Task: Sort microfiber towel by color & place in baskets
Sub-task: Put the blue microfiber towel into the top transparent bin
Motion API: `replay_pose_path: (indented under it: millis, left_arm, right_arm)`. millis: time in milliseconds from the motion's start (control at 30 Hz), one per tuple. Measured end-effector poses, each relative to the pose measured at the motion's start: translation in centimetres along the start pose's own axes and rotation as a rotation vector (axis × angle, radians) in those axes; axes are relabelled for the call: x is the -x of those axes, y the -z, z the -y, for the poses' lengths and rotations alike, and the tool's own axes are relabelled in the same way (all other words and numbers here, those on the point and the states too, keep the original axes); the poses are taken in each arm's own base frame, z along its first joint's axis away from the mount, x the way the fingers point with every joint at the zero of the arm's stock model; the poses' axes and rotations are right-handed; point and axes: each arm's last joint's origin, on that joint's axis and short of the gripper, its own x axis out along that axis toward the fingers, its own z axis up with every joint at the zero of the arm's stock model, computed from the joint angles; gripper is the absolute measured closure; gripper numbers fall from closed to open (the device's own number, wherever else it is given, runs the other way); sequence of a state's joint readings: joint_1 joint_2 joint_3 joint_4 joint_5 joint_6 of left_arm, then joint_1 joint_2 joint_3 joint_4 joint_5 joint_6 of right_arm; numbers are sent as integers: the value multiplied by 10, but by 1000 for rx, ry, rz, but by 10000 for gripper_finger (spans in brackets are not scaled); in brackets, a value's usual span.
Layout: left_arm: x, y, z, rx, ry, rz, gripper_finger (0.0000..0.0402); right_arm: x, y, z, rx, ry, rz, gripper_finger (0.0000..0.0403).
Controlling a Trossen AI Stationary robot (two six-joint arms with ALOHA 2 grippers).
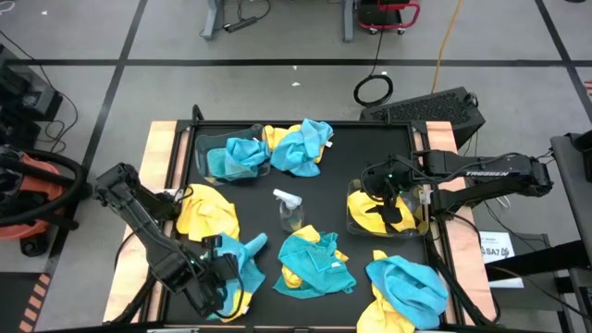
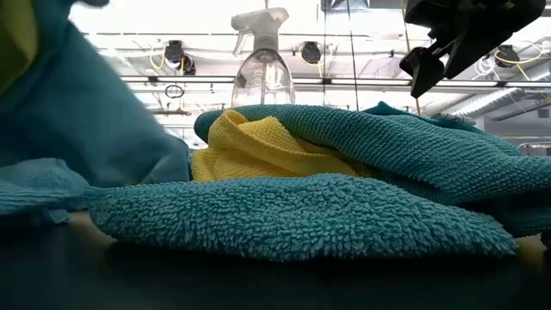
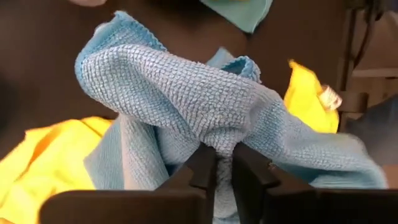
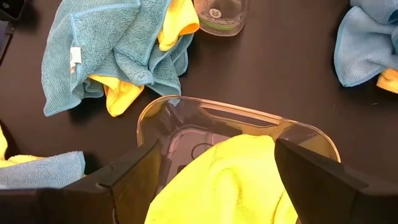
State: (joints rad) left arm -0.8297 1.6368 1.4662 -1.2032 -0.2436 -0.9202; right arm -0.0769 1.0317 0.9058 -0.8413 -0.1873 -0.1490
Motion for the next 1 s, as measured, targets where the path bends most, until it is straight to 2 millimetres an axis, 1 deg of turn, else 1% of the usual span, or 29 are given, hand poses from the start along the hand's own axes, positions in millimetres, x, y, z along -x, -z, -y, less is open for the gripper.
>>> replay_pose_path:
  millis: [100,267,333,367,433,500,567,600,633,800,933,1000]
  left_arm:
    - [-12,2,7,17,-29,-30,332]
    - [-30,3,14,25,-87,-73,268]
    - [-36,3,16,6,-98,-82,258]
    - [-39,3,18,-2,-100,-84,260]
    - [-44,3,19,-11,-112,-92,281]
    - [-48,3,21,-29,-120,-99,319]
    - [-51,3,22,-37,-127,-106,365]
    - [-52,3,22,-41,-129,-107,383]
    - [-53,3,22,-42,-131,-109,391]
    - [-53,3,22,-42,-135,-108,398]
    - [-47,3,18,-35,-154,-111,399]
    - [-43,2,17,-8,-168,-81,399]
  right_arm:
    - [0,0,0,13,0,0,96]
    - [0,0,0,24,2,2,97]
    - [0,0,0,25,2,2,97]
    - [0,0,0,25,2,2,97]
    - [0,0,0,24,2,2,97]
    - [0,0,0,24,2,2,97]
    - [0,0,0,24,3,3,97]
    - [0,0,0,24,3,4,97]
    - [0,-1,0,24,3,5,97]
    - [0,-1,0,22,3,6,97]
    - [0,-1,0,13,3,6,97]
    - [0,-1,0,8,3,6,97]
